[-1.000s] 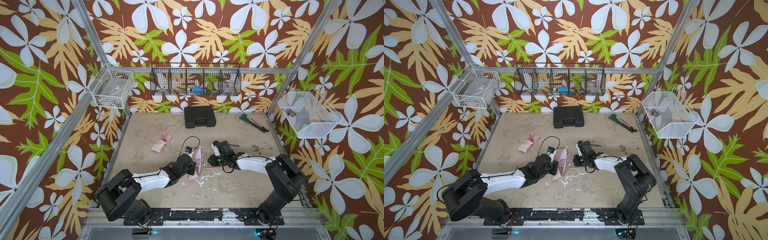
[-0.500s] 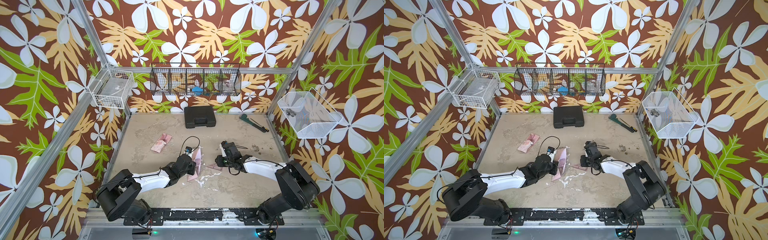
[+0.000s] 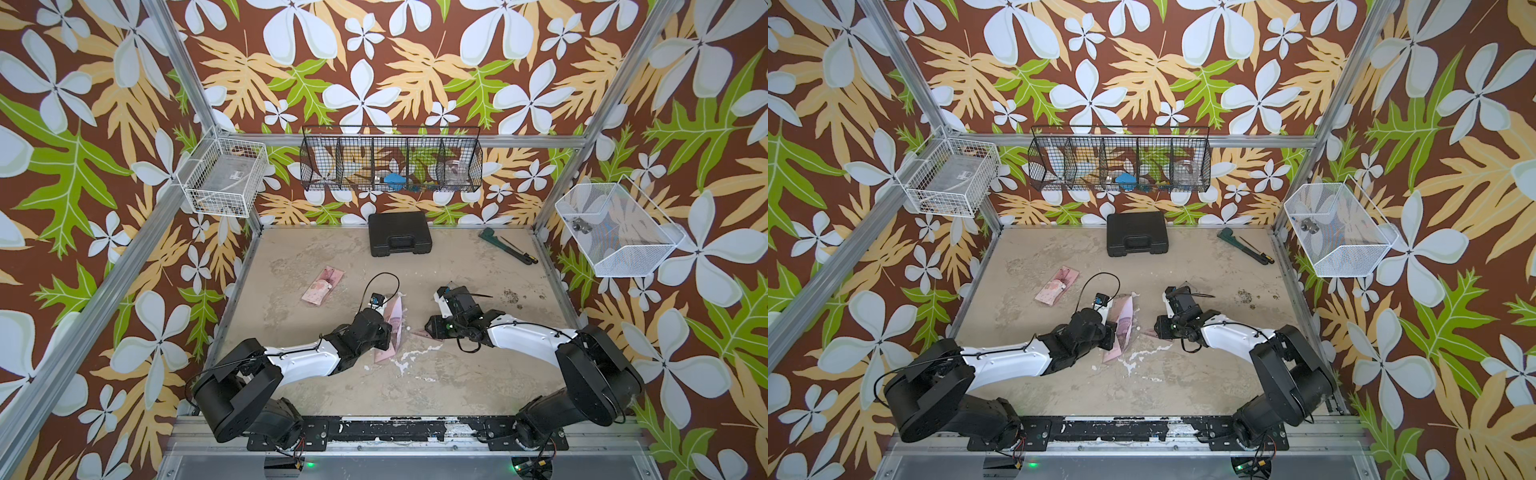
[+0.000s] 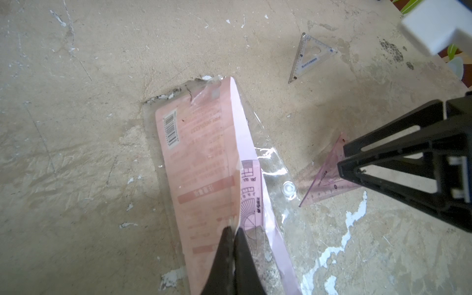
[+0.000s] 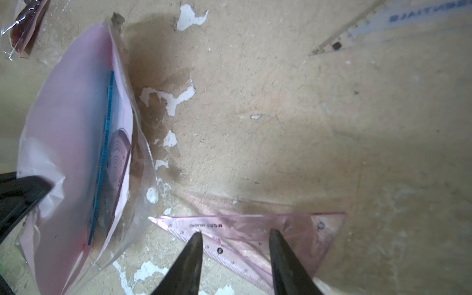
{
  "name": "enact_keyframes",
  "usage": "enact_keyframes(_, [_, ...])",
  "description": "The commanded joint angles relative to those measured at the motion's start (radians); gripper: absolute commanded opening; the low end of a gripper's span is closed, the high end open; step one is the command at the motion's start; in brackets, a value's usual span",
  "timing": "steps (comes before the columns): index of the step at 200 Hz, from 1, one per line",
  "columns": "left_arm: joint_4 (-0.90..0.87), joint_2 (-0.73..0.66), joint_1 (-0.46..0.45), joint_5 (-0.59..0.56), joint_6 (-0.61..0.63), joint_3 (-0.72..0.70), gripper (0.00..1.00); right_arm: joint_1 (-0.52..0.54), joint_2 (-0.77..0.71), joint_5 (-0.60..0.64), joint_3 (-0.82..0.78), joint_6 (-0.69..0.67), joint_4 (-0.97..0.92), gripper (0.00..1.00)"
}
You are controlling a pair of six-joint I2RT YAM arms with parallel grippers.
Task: Open the ruler set and take out the ruler
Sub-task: Move the ruler to the center of the board.
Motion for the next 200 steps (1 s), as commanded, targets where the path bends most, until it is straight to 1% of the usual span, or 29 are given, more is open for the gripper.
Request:
enact_keyframes(1, [-0.006,0.000,-0.001,-0.002,-0.008,0.000,0.00,0.000,0.021,0.010,-0.001,0.015,-0.015,0.46])
enact_keyframes(26, [-0.007,0.006,-0.001,0.000,-0.011,0.002,0.00,0.000,0.054,0.004,-0.004,0.024,-0.014,0.46])
enact_keyframes(53, [-0.007,0.003,-0.001,-0.001,-0.013,0.002,0.00,-0.003,0.054,0.017,-0.021,0.036,-0.001,0.47])
enact_keyframes(85, [-0.012,0.002,0.000,-0.003,-0.008,0.007,0.00,-0.052,0.032,0.017,-0.047,0.048,-0.002,0.47])
enact_keyframes(133, [-0.011,-0.002,0.000,-0.006,-0.010,0.004,0.00,-0.180,0.003,0.035,-0.081,0.023,-0.005,0.47])
enact_keyframes(163, [-0.011,-0.003,0.000,-0.011,-0.010,0.005,0.00,-0.273,0.041,0.063,-0.048,0.014,0.005,0.47])
enact_keyframes(200, [-0.013,-0.012,0.000,-0.011,-0.007,0.001,0.00,-0.385,0.082,0.052,-0.011,0.021,0.044,0.47])
